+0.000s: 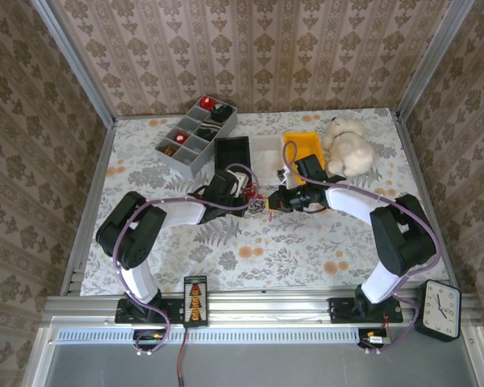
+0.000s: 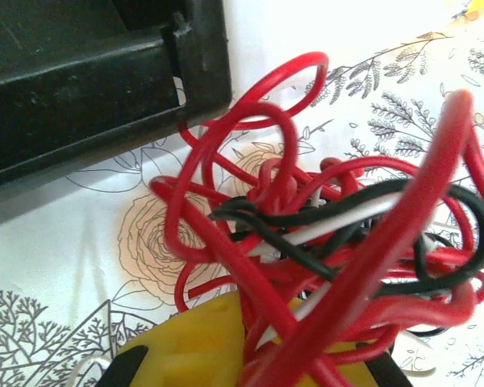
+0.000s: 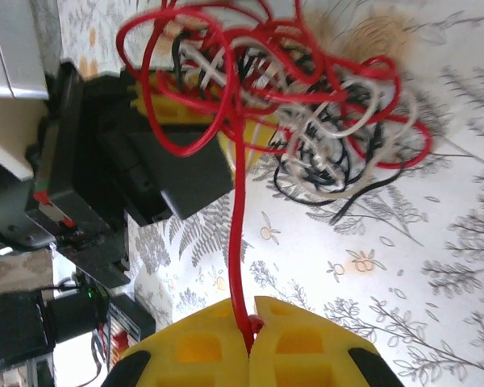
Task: Untangle the cables
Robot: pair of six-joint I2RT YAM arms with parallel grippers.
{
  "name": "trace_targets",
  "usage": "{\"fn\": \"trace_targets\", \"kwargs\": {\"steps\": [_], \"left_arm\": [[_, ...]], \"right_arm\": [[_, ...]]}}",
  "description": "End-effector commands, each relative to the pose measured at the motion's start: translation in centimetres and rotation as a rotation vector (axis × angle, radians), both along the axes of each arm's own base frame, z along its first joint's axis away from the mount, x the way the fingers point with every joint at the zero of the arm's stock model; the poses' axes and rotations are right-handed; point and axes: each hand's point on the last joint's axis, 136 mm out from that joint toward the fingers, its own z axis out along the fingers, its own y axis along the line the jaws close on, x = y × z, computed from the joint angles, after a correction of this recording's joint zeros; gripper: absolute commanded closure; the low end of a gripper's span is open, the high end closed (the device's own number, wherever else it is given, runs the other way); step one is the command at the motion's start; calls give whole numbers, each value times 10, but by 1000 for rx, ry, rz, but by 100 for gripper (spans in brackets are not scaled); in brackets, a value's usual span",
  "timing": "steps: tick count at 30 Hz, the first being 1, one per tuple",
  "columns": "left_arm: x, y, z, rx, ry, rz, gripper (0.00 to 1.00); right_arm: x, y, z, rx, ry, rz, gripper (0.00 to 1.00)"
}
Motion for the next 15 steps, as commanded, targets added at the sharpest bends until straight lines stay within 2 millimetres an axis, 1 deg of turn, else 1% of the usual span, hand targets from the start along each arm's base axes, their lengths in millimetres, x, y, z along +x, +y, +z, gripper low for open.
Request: {"fn": "trace_targets", "kwargs": {"steps": [1,3,5,9,10,11,13,15], "left_arm": [[3,34,-2,66,-18,94,100],[-3,45,-1,61,-2,106,100],[-10,55,-2,67,19,124,100],[-24,83,-9,97,54,190,100],[-26,89,-11,100,61,207,100],[-29,96,-13,99,70,229,100],[-32,110,-16,100,84,281,100],[-35,123,-19,107,100,332,100]], "right_arm": [[10,-29,9,1,-16,-155,100],[23,-44,17,25,-61,-252,100],[30,-57,24,26,-96,-324,100],[39,-89,32,-20,-140,-463,100],[41,-99,32,-40,-147,-501,100],[41,-111,39,-60,-170,-551,100],[42,-135,43,-99,-191,-635,100],[39,-162,45,-142,-202,-728,100]]}}
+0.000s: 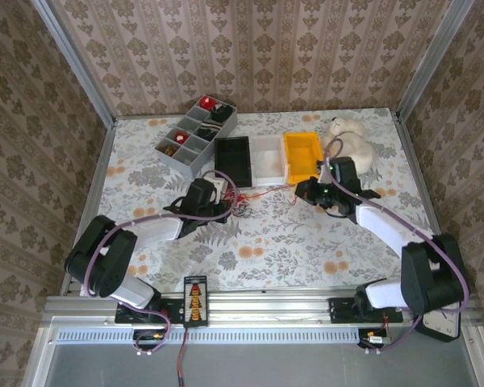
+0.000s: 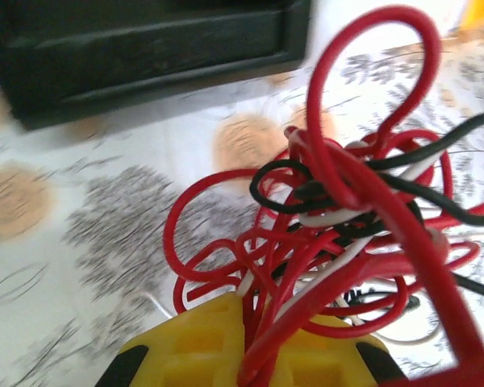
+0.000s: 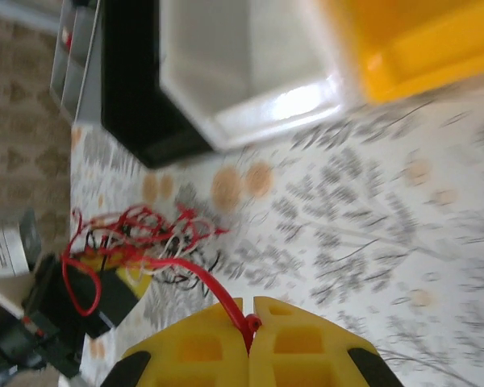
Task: Untangle the cables
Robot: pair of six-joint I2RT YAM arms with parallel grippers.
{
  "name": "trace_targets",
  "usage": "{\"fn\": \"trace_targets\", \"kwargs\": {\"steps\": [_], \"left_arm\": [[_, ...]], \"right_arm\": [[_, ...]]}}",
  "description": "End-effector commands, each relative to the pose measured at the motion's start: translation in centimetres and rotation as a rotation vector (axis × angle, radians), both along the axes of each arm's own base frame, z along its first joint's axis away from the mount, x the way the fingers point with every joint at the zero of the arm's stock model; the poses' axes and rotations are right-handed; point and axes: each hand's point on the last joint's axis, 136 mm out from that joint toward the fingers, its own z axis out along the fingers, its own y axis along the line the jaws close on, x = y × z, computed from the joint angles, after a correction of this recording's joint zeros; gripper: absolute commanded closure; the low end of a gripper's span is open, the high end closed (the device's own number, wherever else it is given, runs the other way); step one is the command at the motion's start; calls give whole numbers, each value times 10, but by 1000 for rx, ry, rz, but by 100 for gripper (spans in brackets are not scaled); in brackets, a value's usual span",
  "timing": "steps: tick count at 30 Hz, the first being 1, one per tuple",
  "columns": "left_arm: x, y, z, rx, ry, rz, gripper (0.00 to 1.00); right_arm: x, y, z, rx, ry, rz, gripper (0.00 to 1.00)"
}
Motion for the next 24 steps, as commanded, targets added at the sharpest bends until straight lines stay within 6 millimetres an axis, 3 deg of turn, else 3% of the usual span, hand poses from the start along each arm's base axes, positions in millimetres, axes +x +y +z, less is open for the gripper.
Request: {"fn": "trace_targets", "kwargs": {"steps": [1,8,18,22,24], "left_arm": [[-11,67,-39,158,126,234,100],[-14,102,-52,264,172,391,100],[-27,152,-74,477,335,579,100],[-29,152,-79,477,364,591,100],[-28,149,-78,465,362,583,100]], "right_arm": [[12,-81,7,-137,-34,-335,100],[-10,-155,20,-241,-45,-580,100],[-38,-234,53,-217,-85,-845,100],[-45,-251,58,-210,-89,-914,100],[-40,-249,63,-192,-109,-894,100]]}}
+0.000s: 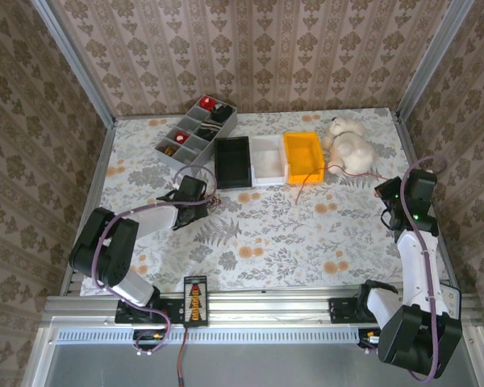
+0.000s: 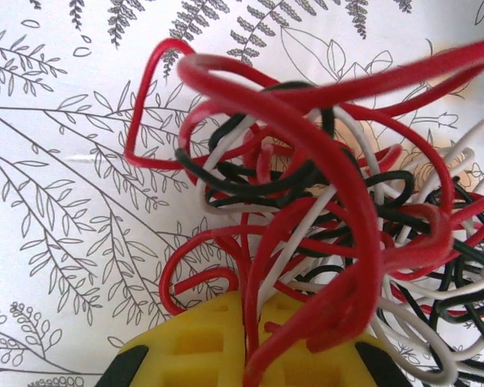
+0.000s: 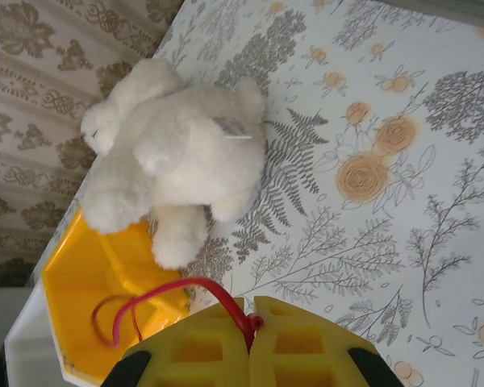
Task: Untangle the cables
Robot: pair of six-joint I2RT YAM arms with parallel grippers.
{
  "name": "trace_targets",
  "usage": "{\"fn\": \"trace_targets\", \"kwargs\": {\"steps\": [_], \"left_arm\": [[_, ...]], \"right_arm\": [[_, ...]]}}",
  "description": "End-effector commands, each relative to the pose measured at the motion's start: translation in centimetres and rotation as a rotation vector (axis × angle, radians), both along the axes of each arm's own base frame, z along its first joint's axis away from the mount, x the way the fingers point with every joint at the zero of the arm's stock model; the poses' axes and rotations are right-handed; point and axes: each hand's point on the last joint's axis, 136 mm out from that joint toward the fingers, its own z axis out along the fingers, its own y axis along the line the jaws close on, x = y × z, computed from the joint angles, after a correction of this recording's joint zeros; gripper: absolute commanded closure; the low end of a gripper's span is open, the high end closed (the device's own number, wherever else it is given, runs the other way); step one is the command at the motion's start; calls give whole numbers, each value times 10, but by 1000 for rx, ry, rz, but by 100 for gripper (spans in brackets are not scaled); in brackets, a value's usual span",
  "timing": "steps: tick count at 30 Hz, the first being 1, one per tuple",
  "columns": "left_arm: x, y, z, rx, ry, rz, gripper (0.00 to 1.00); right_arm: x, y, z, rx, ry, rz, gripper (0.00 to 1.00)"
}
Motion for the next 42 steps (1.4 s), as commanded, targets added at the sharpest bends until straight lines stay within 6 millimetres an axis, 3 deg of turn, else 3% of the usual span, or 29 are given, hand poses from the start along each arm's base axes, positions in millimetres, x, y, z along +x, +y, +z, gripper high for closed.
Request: {"fn": "trace_targets", "kwargs": {"steps": [1,3,7,11,15,19,27,31,42], "left_arm": [[-47,39,-37,153,203,54,100],[-40,23,-32,99,167,-15,100],[-24,-37,-1,-115,2,-268,100],[-30,-87,31,-309,-114,-494,100],[-40,-115,45,-388,-129,-626,100],[-42,-129,45,-416,-115,-668,100],[-32,-144,40,-396,-64,-688,100],[-31,-150,40,-409,-48,-705,100],[-30,-152,33,-398,-14,-711,100]], "right_arm": [[6,-5,21,-10,-53,-8,100],[15,6,34,-27,-86,67,100],[31,36,78,-115,-161,252,100],[40,70,132,-155,-265,416,100],[47,88,175,-172,-346,477,100],[64,89,192,-165,-383,469,100],[111,96,193,-142,-374,488,100],[125,93,169,-150,-277,457,100],[122,72,90,-250,12,363,100]]}}
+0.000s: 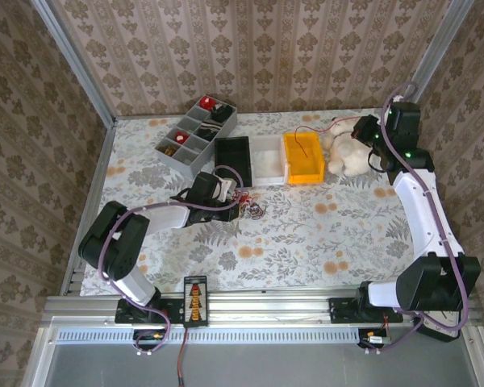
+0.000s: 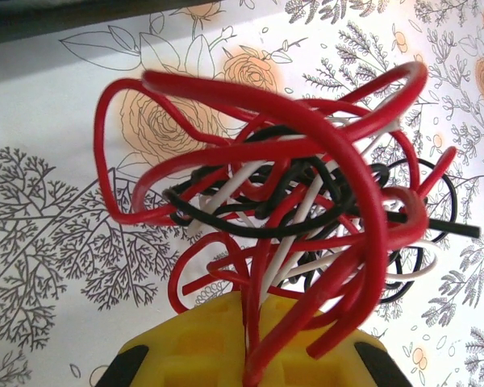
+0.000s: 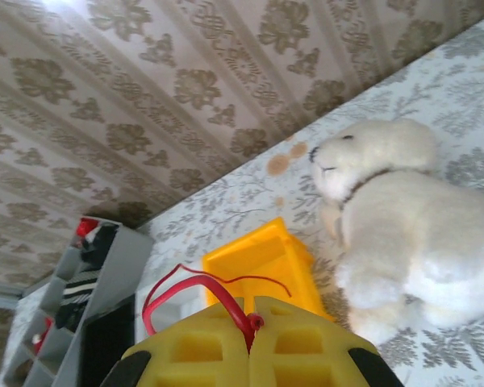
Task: Untangle the cables
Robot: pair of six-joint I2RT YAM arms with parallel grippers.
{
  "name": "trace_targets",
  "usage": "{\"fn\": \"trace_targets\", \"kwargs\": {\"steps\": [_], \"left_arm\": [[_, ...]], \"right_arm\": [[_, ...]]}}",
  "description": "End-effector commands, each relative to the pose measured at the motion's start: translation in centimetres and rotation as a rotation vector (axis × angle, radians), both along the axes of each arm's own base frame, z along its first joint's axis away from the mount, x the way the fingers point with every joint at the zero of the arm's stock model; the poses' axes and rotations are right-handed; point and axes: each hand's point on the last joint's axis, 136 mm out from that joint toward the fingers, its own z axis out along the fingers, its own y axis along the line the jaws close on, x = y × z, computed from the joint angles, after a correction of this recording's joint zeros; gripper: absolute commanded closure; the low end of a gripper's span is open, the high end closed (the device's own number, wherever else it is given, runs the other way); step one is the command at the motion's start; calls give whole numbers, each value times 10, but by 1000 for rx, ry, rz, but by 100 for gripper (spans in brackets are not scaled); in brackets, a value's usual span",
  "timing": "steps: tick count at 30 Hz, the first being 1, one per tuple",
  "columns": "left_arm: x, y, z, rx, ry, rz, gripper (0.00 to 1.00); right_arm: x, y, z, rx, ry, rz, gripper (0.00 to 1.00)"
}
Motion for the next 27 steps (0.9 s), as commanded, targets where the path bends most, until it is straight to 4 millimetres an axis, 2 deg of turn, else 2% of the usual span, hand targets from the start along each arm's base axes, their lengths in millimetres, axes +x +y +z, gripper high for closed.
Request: {"fn": "trace_targets", "kwargs": {"steps": [1,8,16,23,27], "left_arm": [[-1,-8,2,-3,6,-43,100],[0,-7,0,5,14,-41,100],[-2,-5,-4,23,24,-42,100],[-2,-2,-5,36,25,-43,100],[-2,-2,-7,42,31,-46,100]], "right_arm": [[0,-10,-46,-111,164,-59,100],[9,-1,-87,-344,376,-67,100],[42,29,-118,-623,536,7,100],[74,61,-146,-725,590,84,100],[88,76,-166,-717,607,125,100]]}}
